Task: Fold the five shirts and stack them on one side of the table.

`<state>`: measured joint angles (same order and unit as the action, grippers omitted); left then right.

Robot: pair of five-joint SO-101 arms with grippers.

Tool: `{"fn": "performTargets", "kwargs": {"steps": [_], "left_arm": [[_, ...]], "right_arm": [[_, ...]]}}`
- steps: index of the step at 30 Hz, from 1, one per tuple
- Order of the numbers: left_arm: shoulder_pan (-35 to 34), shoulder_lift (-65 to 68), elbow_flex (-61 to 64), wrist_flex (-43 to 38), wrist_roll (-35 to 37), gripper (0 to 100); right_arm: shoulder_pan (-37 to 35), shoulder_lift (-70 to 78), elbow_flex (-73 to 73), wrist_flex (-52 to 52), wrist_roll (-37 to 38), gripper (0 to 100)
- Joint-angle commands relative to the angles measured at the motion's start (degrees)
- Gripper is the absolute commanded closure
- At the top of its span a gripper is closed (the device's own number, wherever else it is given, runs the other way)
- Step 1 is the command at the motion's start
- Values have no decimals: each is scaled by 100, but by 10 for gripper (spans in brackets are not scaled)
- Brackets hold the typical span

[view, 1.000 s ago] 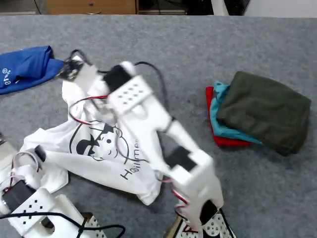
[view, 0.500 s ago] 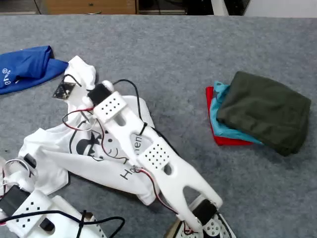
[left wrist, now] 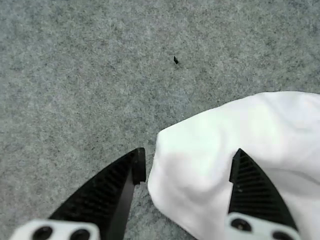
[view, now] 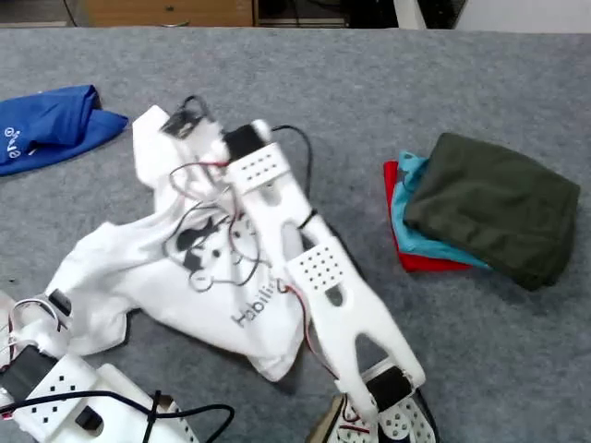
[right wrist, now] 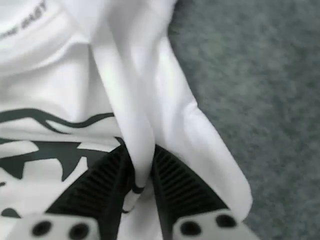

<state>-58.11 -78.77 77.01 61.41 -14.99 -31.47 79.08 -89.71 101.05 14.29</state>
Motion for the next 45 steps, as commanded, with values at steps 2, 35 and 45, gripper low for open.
{"fn": "performTargets", "kwargs": {"steps": [2, 35, 45], "left_arm": [[-26, -48, -26, -26, 18, 726], [5336, 884, -1459, 1196, 949, 721], [6884, 4637, -4158, 2242, 1424, 725]], "right_arm": [[901, -655, -31, 123, -334, 995], [2273, -119, 31, -765, -1451, 994], [2378, -119, 31, -756, -1486, 994]]}}
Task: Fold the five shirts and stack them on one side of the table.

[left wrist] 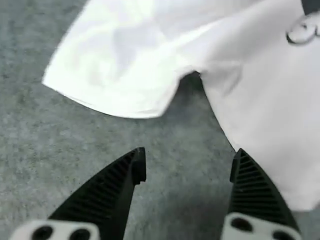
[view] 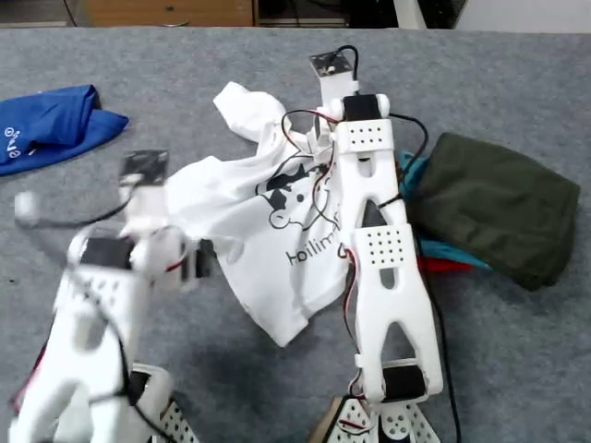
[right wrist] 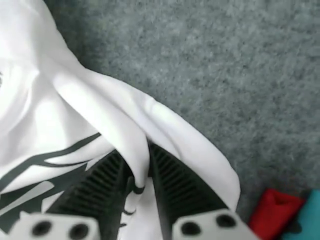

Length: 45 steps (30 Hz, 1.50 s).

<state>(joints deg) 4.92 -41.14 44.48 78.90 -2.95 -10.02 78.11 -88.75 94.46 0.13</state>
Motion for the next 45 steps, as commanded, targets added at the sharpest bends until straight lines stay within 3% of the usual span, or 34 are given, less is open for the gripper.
{"fn": "performTargets", "kwargs": {"steps": [1, 6, 9, 14, 18, 23, 28, 34, 37, 40, 45], "left_arm": [[844, 1121, -1090, 686, 378, 725], [2066, 1886, -1073, 888, 492, 725], [2462, 2141, -721, 475, 492, 725], [2505, 2431, -466, -404, 774, 725], [2505, 2615, -475, -695, 1231, 722], [2602, 2985, -334, -879, 1266, 721], [2778, 3855, -79, -1653, 1626, 721], [2778, 4602, -747, -1415, 1653, 726], [2743, 4804, -923, -1407, 1635, 798], [2778, 4980, -1064, -1415, 1635, 977], [2549, 5077, -1064, -1398, 1538, 980]], "right_arm": [[259, -31, -66, -97, -70, 994], [277, -40, -66, -97, -70, 994], [268, -40, -66, -97, -70, 994], [268, -40, -66, -62, -62, 994], [268, -40, -66, -62, -62, 994], [259, -31, -66, -62, -44, 994], [268, -22, -66, -62, -44, 994], [259, -22, -66, -62, -35, 994], [251, -22, -66, -62, -35, 994], [242, -22, -66, -53, -35, 994], [163, -57, -127, 167, 308, 994]]}}
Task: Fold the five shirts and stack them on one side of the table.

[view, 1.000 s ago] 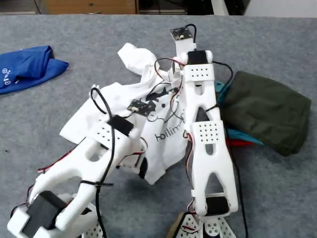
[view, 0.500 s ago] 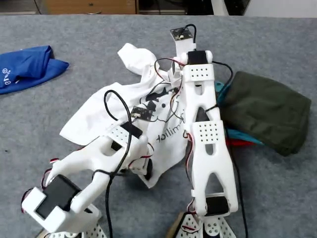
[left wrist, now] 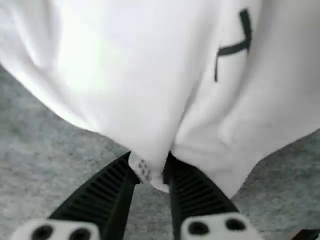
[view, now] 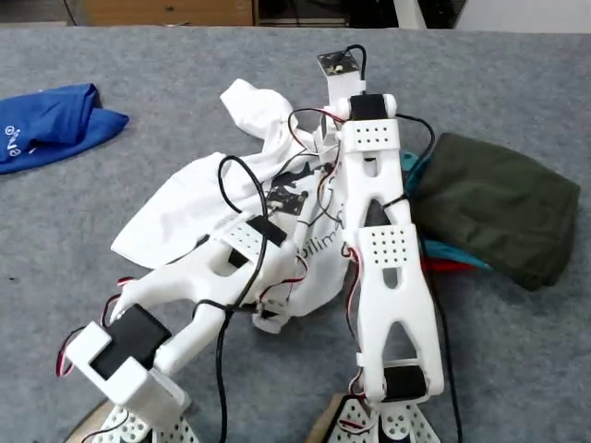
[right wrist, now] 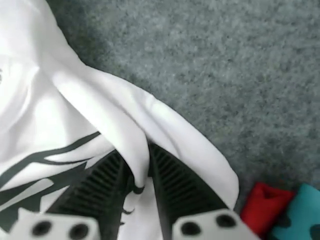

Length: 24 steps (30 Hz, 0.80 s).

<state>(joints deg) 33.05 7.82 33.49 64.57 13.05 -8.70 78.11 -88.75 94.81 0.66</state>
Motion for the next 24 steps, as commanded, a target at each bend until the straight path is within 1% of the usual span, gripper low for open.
{"fn": "performTargets", "kwargs": {"steps": [1, 4, 7, 12, 15, 17, 21, 24], "left_arm": [[-413, 180, 44, 35, -229, 981], [-1125, 171, 35, 35, -686, 982], [-2048, 154, -62, 44, -1099, 982], [-3613, -391, -615, 607, -1908, 982], [-4431, -892, -1187, 897, -2242, 982], [-4853, -1138, -1556, 1029, -2409, 982], [-5407, -1402, -1996, 1134, -2629, 982], [-5714, -1446, -2084, 1134, -2629, 982]], "right_arm": [[-4, -57, -215, 246, 343, 994], [-92, -31, -673, 633, 413, 994], [-75, -136, -664, 756, 607, 994], [84, -646, -198, 765, 651, 994], [31, -1191, 602, 765, 853, 994], [-66, -1692, 1420, 765, 976, 994], [-338, -3011, 3319, 765, 1160, 995], [-514, -4119, 4602, 756, 1319, 995]]}}
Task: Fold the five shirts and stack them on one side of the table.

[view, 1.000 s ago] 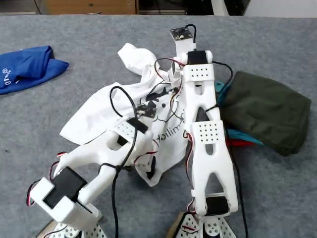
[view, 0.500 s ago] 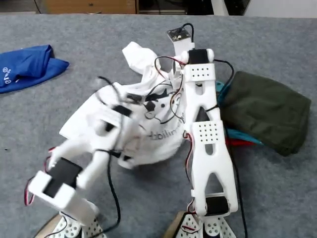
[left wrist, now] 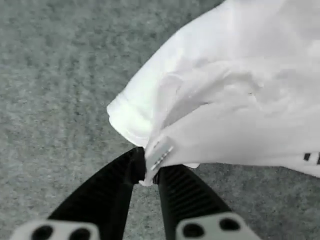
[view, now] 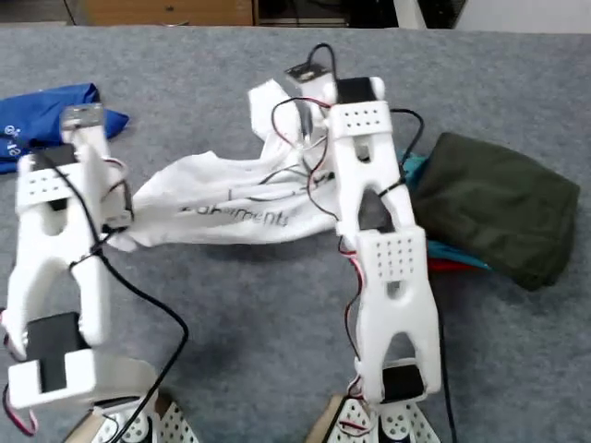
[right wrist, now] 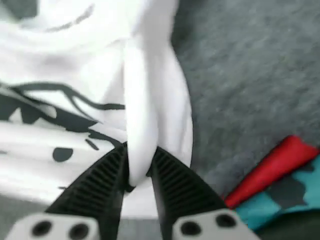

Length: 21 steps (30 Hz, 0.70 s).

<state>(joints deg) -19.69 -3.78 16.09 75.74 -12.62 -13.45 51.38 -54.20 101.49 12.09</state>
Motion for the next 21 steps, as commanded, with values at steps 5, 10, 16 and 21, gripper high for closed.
{"fn": "performTargets", "kwargs": {"steps": [5, 10, 16, 21], "left_arm": [[-905, -277, -343, -18, -62, 982], [-1222, -251, -466, -26, -62, 982], [-1204, -242, -1011, -26, 290, 982], [-1196, -242, -1503, -202, 967, 982]], "right_arm": [[-171, -3169, 3196, 88, 571, 995], [-171, -4629, 5165, 70, 1169, 995], [-479, -6360, 6703, 79, 1451, 994], [-1622, -7881, 7952, 79, 1591, 994]]}}
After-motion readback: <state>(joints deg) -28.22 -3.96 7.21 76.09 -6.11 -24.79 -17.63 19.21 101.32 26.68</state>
